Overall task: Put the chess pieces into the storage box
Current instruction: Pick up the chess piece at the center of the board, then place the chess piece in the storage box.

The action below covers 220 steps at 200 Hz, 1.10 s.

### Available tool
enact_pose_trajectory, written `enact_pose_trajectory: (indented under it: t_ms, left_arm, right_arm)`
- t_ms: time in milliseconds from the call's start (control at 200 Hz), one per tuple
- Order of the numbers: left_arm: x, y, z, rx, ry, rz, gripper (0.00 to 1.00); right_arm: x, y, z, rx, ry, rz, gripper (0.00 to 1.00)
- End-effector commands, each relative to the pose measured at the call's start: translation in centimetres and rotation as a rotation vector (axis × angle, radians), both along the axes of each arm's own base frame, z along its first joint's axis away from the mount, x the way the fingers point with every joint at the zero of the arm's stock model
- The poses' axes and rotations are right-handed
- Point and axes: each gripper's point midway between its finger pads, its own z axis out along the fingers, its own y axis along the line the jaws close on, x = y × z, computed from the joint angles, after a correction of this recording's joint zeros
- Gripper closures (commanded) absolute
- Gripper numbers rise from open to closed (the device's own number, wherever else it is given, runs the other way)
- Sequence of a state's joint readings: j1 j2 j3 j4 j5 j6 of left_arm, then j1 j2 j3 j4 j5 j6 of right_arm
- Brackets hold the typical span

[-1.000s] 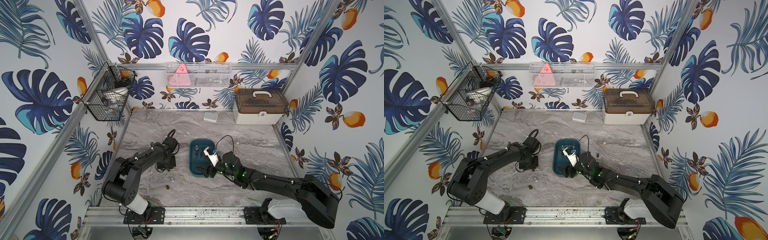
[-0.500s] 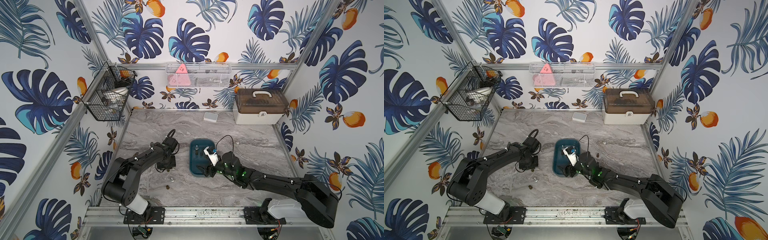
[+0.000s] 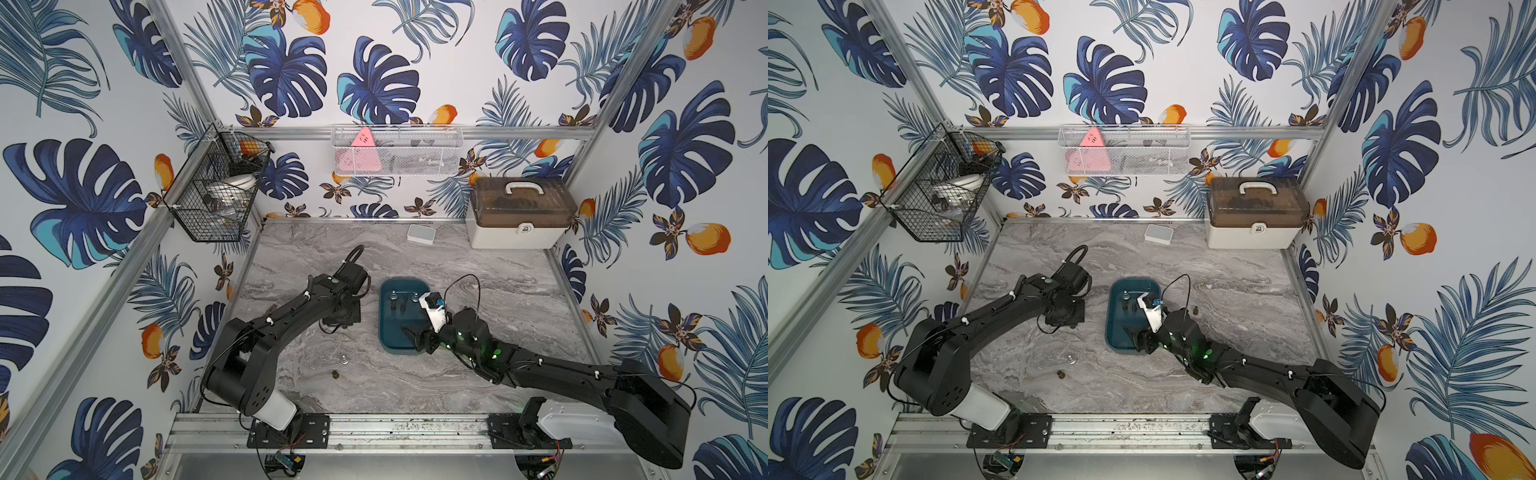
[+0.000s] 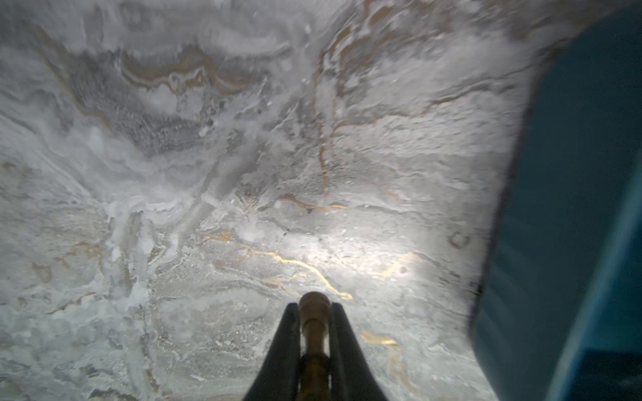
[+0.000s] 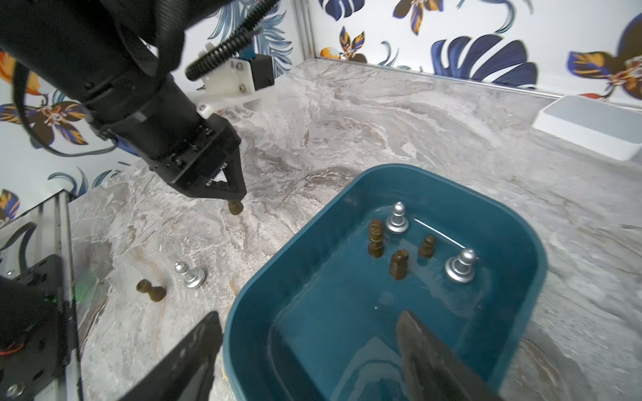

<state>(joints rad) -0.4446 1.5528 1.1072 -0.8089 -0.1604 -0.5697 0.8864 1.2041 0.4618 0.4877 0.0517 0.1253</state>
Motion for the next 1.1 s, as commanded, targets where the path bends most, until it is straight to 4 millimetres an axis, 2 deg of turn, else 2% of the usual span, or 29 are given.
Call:
enact_pose_trajectory:
  t_ms: [0, 170, 320, 450, 565, 640, 826, 1096]
  left_arm:
    - [0.8, -1.4, 2.4, 0.044, -0.045, -0.054, 0.89]
    - [3.2, -7.5, 5.7, 0.020, -0.136, -0.181, 0.88]
    - [4.9, -13.3, 7.0, -0.039, -0.180, -0.279, 0.88]
    - [5.5, -17.6, 6.4, -0.050, -0.173, -0.358, 0.88]
    - [5.7, -20.2, 4.9, -0.043, -0.151, -0.409, 0.87]
    - [5.7, -21.2, 3.6, -0.038, -0.123, -0.429, 0.87]
    - [6.0, -21.6, 1.1, -0.012, -0.085, -0.430, 0.87]
    - [7.0, -20.6, -1.1, -0.007, -0.050, -0.386, 0.87]
  right_arm:
    - [2.0, -2.5, 1.4, 0.056, -0.028, -0.174, 0.19]
    - [3.9, -7.0, 1.1, 0.119, 0.017, -0.375, 0.20]
    - [5.4, -11.0, -0.1, 0.177, 0.100, -0.526, 0.21]
    - [6.0, -13.1, -0.9, 0.206, 0.146, -0.598, 0.21]
    - [5.9, -13.4, -0.6, 0.221, 0.135, -0.599, 0.21]
    - [5.9, -13.4, -0.4, 0.220, 0.133, -0.595, 0.21]
    - [5.9, -13.0, -0.2, 0.222, 0.129, -0.571, 0.20]
    - [6.0, -12.4, -0.5, 0.217, 0.148, -0.548, 0.20]
